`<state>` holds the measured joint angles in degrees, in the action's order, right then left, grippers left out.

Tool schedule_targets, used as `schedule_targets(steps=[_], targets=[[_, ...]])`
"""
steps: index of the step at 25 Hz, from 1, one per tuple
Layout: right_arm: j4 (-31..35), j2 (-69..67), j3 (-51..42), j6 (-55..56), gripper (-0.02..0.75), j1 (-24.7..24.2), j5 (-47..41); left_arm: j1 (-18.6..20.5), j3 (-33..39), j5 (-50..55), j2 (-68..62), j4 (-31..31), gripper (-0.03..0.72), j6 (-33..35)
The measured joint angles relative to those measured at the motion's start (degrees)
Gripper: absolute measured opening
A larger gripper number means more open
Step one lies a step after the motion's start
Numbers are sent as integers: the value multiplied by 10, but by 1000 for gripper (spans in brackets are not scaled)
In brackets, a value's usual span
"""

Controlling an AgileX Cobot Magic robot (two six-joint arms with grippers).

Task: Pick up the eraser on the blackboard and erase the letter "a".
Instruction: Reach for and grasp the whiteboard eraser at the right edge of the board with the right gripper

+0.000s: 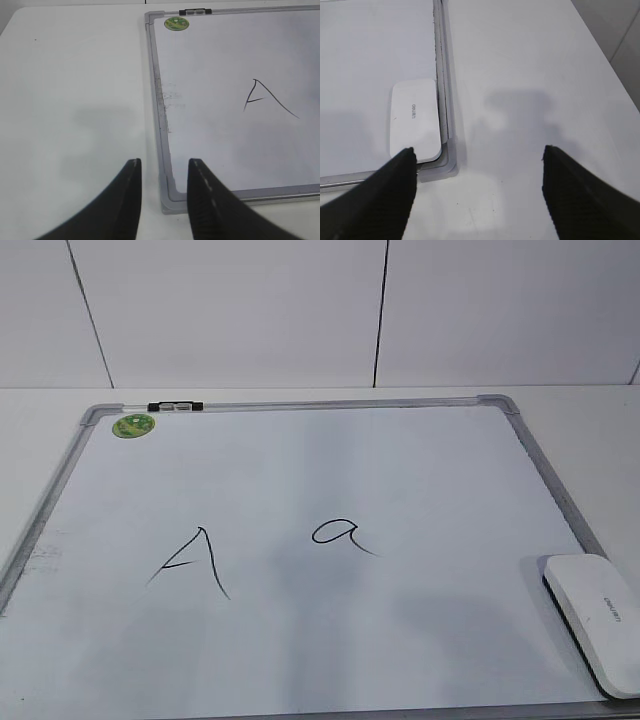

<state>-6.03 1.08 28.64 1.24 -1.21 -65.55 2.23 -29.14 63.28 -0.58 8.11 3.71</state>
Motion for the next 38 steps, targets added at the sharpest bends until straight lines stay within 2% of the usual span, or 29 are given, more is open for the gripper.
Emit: schedule_targets(steps=[38], targets=[[0,0,0,0,593,0,0,0,0,0,0,0,235,0]])
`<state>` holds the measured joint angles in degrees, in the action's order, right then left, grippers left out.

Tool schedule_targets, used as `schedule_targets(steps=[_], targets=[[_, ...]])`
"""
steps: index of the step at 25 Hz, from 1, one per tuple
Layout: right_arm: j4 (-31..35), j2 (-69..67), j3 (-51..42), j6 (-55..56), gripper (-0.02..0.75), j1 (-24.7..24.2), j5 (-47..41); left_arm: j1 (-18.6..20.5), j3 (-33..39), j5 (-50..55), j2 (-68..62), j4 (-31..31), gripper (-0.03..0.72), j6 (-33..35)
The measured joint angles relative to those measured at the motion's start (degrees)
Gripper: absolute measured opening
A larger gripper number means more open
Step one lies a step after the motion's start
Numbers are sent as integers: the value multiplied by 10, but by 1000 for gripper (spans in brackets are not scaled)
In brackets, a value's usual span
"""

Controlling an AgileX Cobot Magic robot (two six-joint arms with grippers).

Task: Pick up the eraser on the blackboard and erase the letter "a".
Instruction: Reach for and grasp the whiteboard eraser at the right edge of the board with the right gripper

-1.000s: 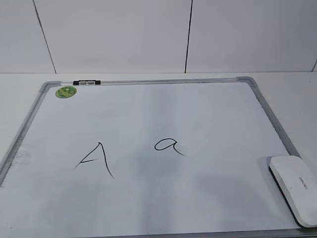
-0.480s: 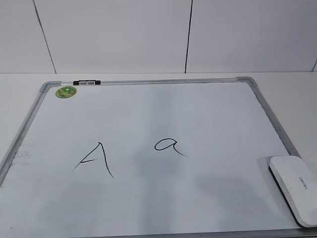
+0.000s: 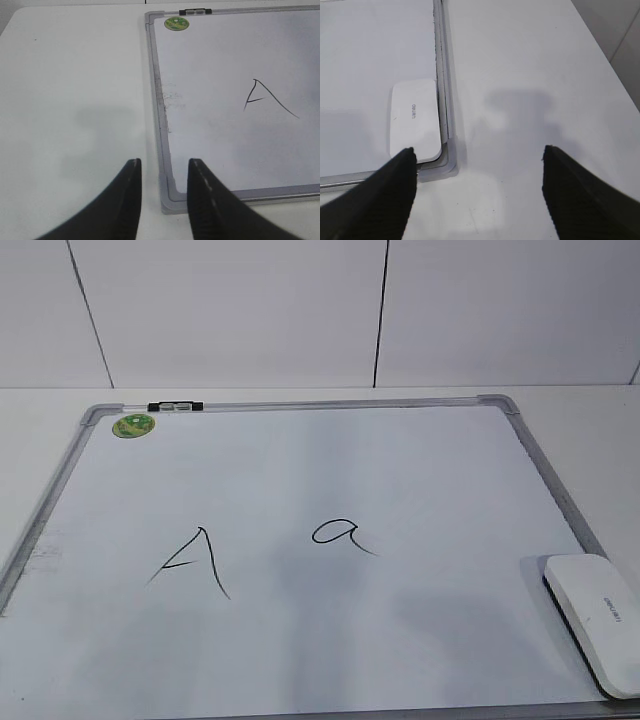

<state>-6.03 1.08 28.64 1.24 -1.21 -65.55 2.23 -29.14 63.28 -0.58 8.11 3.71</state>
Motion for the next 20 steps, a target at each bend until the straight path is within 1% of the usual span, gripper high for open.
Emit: schedule_targets(steps=[5,9,15,20], targets=[[20,0,1,0,593,0,-1,0,0,0,0,0,235,0],[24,-15,26,0,593,0,-12,0,0,0,0,0,235,0],[29,-108,75,-6,593,0,-14,0,0,0,0,0,235,0],[67,-211,102,-37,593,0,-46,0,0,0,0,0,235,0]])
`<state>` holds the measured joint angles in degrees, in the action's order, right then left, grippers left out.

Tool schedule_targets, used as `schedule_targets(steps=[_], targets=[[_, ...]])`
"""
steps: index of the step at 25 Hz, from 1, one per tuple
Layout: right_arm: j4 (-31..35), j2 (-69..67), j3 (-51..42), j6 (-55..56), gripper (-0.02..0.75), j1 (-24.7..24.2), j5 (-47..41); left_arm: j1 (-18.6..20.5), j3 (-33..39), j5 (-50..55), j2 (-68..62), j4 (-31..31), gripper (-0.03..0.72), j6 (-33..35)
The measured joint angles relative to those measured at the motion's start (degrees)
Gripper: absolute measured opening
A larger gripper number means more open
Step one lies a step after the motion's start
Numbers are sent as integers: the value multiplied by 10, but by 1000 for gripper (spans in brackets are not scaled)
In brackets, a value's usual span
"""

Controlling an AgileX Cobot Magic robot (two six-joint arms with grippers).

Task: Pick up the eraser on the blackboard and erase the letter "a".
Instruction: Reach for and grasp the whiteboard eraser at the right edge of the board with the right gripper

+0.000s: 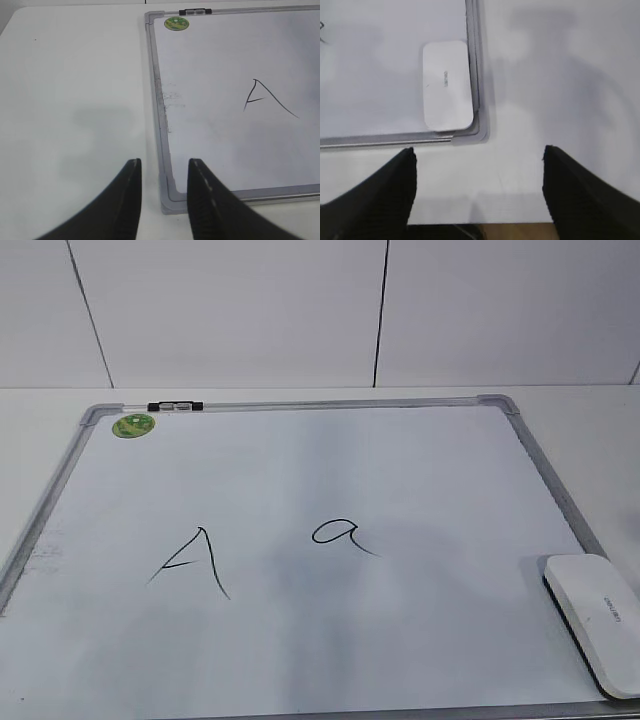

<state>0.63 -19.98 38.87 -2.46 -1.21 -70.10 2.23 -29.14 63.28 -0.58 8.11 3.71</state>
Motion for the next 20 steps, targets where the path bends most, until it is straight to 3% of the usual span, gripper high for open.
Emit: schedule_targets(steps=[11,20], targets=[[42,-172,16,-14,593,0,-9,0,0,0,0,0,235,0],[80,-240,16,-14,593,0,88,0,0,0,0,0,235,0]])
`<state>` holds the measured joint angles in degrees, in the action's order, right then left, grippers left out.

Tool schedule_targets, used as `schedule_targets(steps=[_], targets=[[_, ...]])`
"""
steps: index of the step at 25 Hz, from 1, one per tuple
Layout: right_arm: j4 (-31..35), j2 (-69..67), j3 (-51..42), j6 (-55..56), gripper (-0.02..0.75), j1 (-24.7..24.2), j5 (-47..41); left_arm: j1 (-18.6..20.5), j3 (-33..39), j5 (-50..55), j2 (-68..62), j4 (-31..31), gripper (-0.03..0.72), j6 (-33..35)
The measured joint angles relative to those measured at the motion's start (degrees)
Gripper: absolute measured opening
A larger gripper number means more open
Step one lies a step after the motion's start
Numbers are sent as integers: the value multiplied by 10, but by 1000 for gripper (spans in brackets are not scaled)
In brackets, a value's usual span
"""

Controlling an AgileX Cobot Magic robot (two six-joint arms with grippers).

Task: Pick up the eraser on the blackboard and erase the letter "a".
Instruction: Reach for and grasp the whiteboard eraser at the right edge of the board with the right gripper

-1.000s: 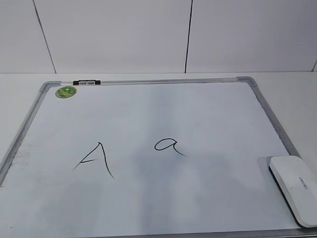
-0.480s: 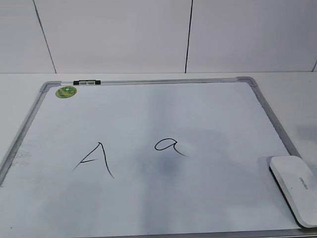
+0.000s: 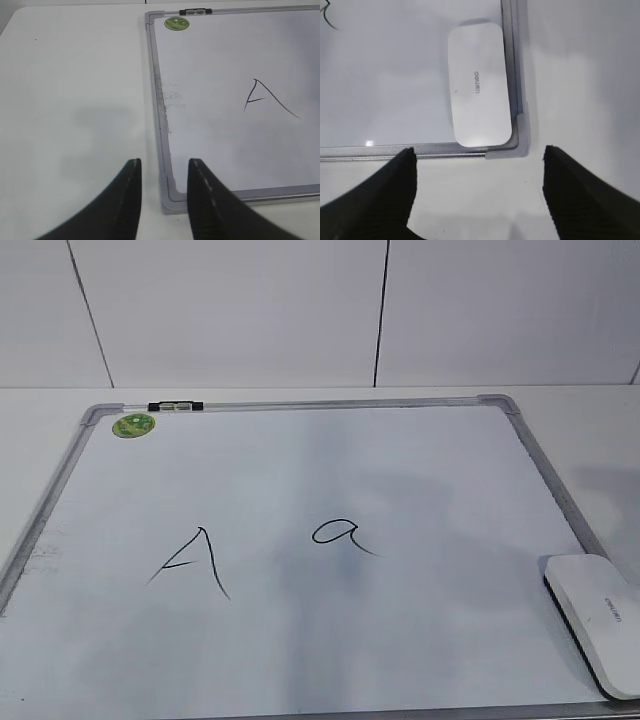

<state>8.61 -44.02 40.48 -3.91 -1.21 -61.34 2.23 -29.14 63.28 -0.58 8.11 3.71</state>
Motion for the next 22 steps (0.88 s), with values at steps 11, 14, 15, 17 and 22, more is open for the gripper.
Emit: schedule_targets(steps=[11,14,15,17,22], targets=[[5,-71,0,-40,593,1,-4,0,0,0,0,0,235,0],[5,-109,0,-45,593,1,-5,0,0,0,0,0,235,0],[5,-121,0,-47,593,1,-5,0,0,0,0,0,235,0],[5,-143,0,-48,593,1,-2,0,0,0,0,0,235,0],[7,-197,24,-59,593,1,10,0,0,0,0,0,235,0]])
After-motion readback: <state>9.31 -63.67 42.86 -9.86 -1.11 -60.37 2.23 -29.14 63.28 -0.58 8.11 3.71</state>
